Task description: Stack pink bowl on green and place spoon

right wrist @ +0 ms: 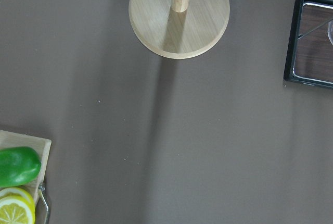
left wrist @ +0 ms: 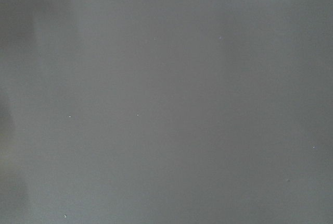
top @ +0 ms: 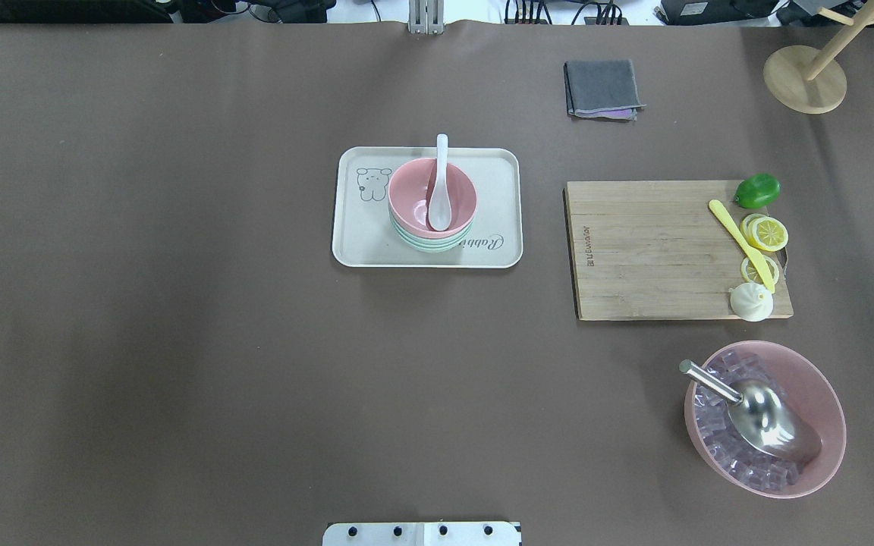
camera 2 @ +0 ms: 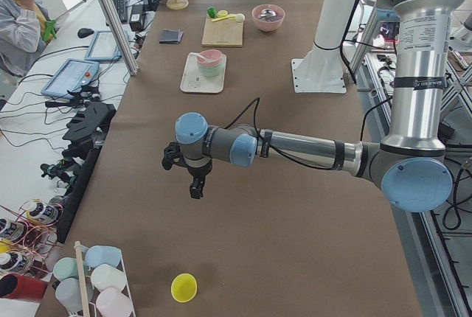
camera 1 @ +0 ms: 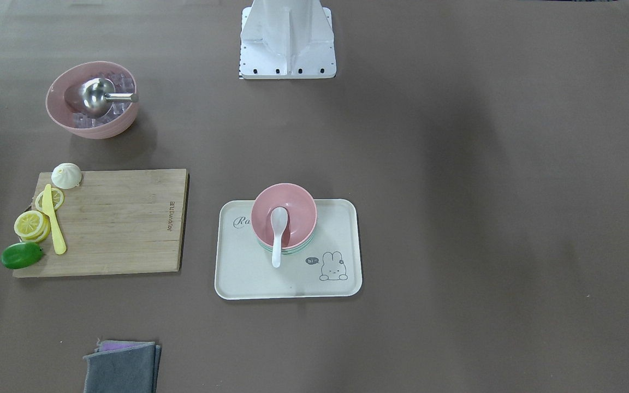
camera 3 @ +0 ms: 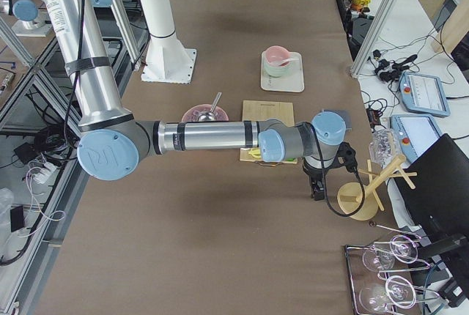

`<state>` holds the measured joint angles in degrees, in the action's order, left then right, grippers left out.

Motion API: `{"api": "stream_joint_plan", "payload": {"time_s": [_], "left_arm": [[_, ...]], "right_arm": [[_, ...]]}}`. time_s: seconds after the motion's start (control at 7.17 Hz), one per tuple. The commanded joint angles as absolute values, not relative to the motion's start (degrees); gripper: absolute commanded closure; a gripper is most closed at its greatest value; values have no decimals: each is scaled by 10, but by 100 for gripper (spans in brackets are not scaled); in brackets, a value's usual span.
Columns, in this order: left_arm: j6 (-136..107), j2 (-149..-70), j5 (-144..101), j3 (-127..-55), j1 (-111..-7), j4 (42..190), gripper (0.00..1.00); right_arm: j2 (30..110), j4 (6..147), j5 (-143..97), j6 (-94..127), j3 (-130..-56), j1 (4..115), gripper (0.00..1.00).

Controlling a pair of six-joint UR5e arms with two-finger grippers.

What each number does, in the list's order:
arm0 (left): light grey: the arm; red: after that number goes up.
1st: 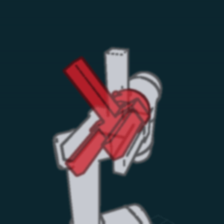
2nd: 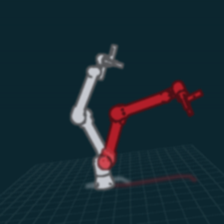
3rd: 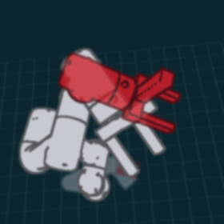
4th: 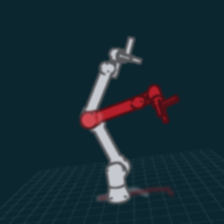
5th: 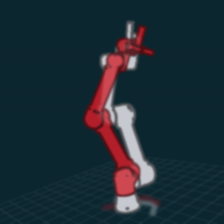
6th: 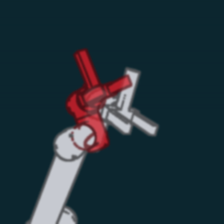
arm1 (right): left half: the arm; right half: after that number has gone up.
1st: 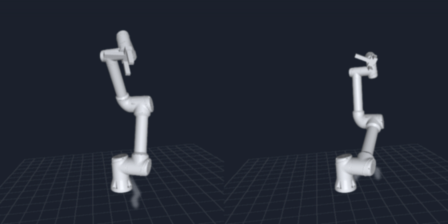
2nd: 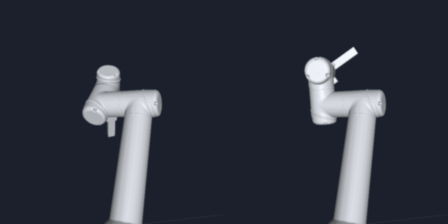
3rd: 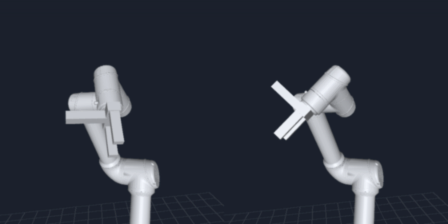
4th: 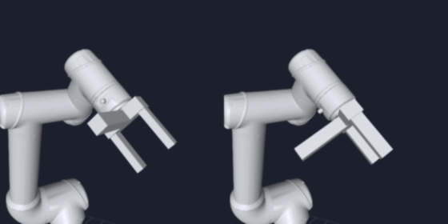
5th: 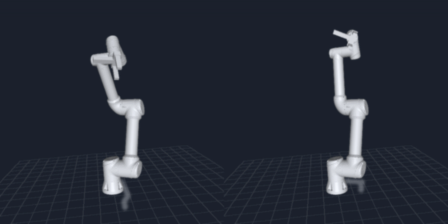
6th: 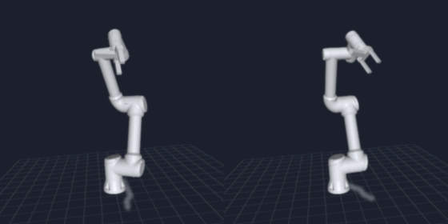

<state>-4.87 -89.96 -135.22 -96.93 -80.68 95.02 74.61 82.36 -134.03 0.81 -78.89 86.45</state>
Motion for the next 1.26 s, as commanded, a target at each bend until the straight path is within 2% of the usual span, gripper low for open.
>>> {"api": "stream_joint_plan", "payload": {"time_s": [0.0,0.28,0.84,1.12], "left_arm": [[-48,-902,-1353,-976,-807,951,2],[-47,-900,-1354,-992,-807,952,2],[-48,-878,-1353,-1008,-808,1005,2],[-49,-848,-1353,-1015,-808,1036,2]], "right_arm": [[754,823,-1338,11,-801,865,0],[772,820,-1332,11,-833,863,0],[773,809,-1352,11,-836,863,0],[797,804,-1348,11,-854,863,0]]}}
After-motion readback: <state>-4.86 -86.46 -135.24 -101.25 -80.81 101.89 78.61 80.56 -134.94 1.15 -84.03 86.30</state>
